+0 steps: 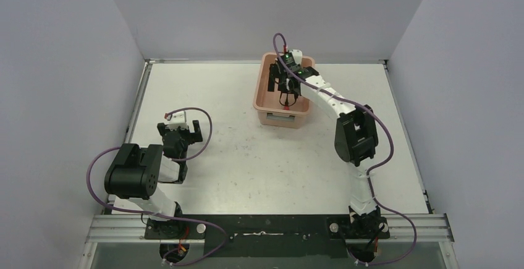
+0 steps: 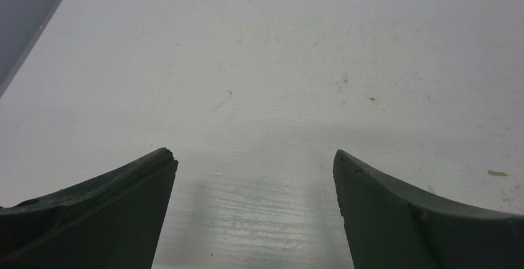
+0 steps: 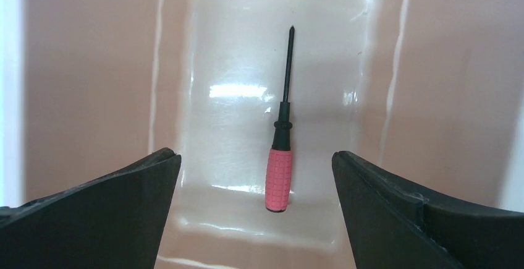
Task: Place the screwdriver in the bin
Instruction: Place the screwdriver in the bin, then reset both arms
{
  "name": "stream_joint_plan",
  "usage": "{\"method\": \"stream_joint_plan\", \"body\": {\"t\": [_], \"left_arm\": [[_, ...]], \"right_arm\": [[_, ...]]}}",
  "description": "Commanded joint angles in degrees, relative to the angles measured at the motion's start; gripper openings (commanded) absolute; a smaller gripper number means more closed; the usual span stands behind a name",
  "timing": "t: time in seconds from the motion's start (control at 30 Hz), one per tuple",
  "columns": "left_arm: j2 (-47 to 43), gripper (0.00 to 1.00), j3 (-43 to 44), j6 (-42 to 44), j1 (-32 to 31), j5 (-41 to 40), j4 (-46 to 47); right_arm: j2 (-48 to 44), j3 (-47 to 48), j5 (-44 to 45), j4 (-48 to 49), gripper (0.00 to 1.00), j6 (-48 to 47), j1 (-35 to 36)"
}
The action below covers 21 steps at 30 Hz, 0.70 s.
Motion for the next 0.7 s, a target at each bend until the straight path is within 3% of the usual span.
{"method": "stream_joint_plan", "body": {"t": [0.0,0.67], "left_arm": [[-0.28,0.97,1.03,0.44,-0.12,0.16,2.12],[-0.29,0.97,1.03,0.44,-0.12,0.16,2.13]], "right_arm": [[-6.45,5.57,2.67,-3.73,1.0,-1.83,0.49],[-14.38,19.63,7.3,-12.83,1.0,-9.33,3.46]]}}
